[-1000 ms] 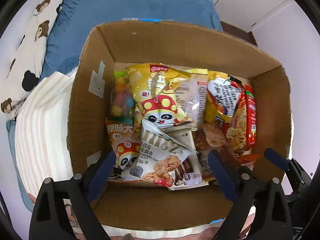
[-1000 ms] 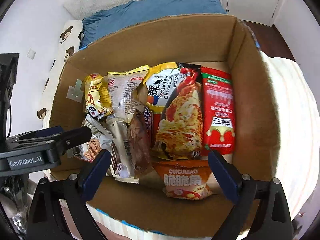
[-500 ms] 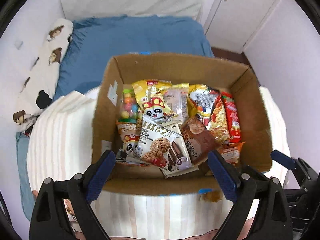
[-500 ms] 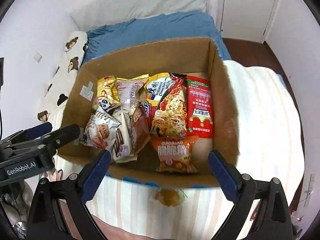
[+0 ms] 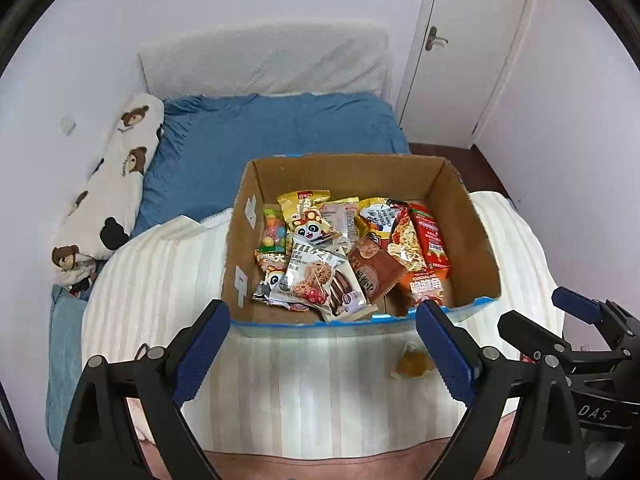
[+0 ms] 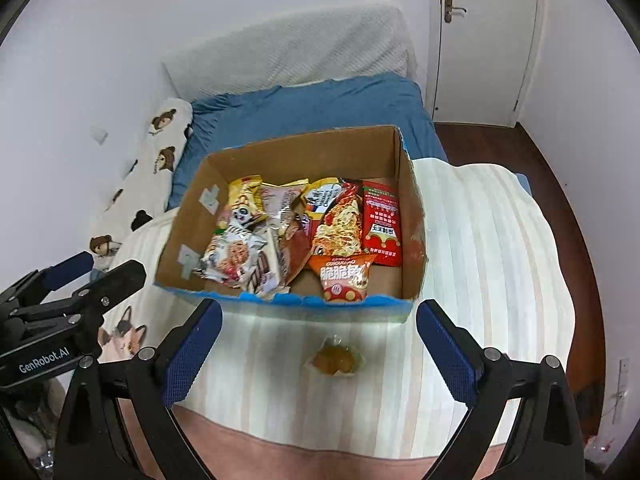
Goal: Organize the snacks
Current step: 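Grasp the round orange candy with left tool while right tool grasps the red snack pack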
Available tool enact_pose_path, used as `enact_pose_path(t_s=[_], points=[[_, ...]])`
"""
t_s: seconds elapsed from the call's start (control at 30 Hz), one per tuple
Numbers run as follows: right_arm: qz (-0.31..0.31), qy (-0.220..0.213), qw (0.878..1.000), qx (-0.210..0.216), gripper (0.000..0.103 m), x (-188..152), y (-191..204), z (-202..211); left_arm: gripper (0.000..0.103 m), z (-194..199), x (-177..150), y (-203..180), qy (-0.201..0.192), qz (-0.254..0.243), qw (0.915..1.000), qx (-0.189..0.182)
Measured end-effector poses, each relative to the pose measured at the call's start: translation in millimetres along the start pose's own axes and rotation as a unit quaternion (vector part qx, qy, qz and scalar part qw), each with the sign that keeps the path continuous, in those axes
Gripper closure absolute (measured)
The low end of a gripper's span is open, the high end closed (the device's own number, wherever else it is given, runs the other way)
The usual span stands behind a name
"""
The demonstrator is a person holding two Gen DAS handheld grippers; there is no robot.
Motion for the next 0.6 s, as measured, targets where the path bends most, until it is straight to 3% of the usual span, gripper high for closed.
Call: enact_pose_path(t_s=[0.37, 0.57, 0.6], points=[[-0.008, -0.021, 0.999, 0.04, 0.003, -30, 0, 34, 0.008, 29, -35, -9, -0.018, 0.022, 0.9995, -0.015], [-0.084, 0.001, 0.995, 0.051, 0.004, -54, -59, 7, 0.008, -13, -60, -21, 0.032, 0.044, 0.9983, -0.022], [-0.102, 0.007, 0.993, 0.054, 0.008, -60, -74, 1, 0.008, -27, -64, -27, 0.048, 0.044, 0.9976, -0.025]])
Point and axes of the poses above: each gripper's, at about its wrist camera, not at the fingertips, and z roughly against the way its jaws point, y to its left, x to its top, the point moved 9 cm from there along -z, roughly the way its jaws point, and after that the axes turned 14 degrees about y, right-handed, at the moved point
